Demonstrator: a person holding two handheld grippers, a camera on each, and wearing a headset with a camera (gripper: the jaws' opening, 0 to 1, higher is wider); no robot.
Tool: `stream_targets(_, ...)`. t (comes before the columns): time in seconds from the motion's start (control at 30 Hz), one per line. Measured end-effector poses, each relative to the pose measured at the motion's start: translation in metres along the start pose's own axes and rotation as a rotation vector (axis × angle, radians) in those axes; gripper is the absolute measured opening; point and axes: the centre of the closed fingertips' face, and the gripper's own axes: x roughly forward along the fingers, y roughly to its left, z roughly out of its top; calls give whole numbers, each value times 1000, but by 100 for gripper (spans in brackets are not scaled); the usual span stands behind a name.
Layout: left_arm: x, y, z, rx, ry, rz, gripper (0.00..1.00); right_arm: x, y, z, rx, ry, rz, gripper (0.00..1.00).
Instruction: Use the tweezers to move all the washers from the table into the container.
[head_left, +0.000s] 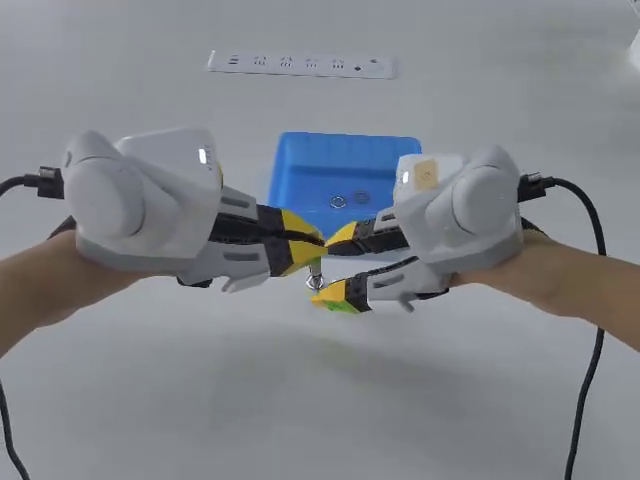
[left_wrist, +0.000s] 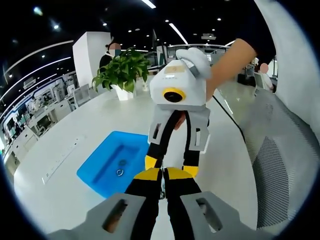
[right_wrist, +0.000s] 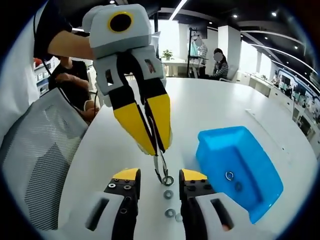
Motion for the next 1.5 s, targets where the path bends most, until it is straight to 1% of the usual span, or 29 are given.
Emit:
stream_targets(0.13, -1, 0, 0, -4, -1, -1, 6, 3, 2, 1, -3, 11, 23, 29)
stream_targets(0.33, -1, 0, 0, -3, 0, -6, 6, 10, 1, -1, -19, 28, 60, 24)
stream_targets(0.5, 0, 0, 0, 1, 0, -11, 6, 13, -1, 3, -30, 21, 73, 17)
stream_targets(0.63, 0, 0, 0, 6, 1, -13, 6, 14, -2, 1, -42, 37, 84, 13)
stream_targets(0.8, 0, 0, 0, 17, 5, -17, 6, 14, 0, -1, -71, 56, 99, 11)
stream_targets(0.83, 0, 0, 0, 17, 5, -16, 6, 14, 1, -1, -90, 60, 98, 11)
stream_targets(0.93, 1, 3, 0, 21, 7, -3, 6, 14, 1, 0, -75, 62, 94, 10)
stream_targets(1.0, 2, 3, -1, 26, 18, 2, 7, 13, 1, 0, -67, 60, 91, 10)
stream_targets(1.17, 3, 3, -3, -18, 24, 2, 7, 11, 2, 0, -79, 61, 74, 10)
stream_targets(1.23, 3, 1, -2, -28, 23, -8, 9, 11, 3, 0, -80, 56, 66, 10)
stream_targets(1.33, 2, 0, -1, -33, 24, -13, 10, 10, 5, 1, -65, 50, 67, 10)
stream_targets(1.4, 1, -1, -3, -38, 36, -17, 13, 10, 4, 2, -67, 50, 62, 9)
stream_targets(1.5, 0, -2, -4, -37, 41, -15, 16, 9, 2, 4, -61, 42, 51, 9)
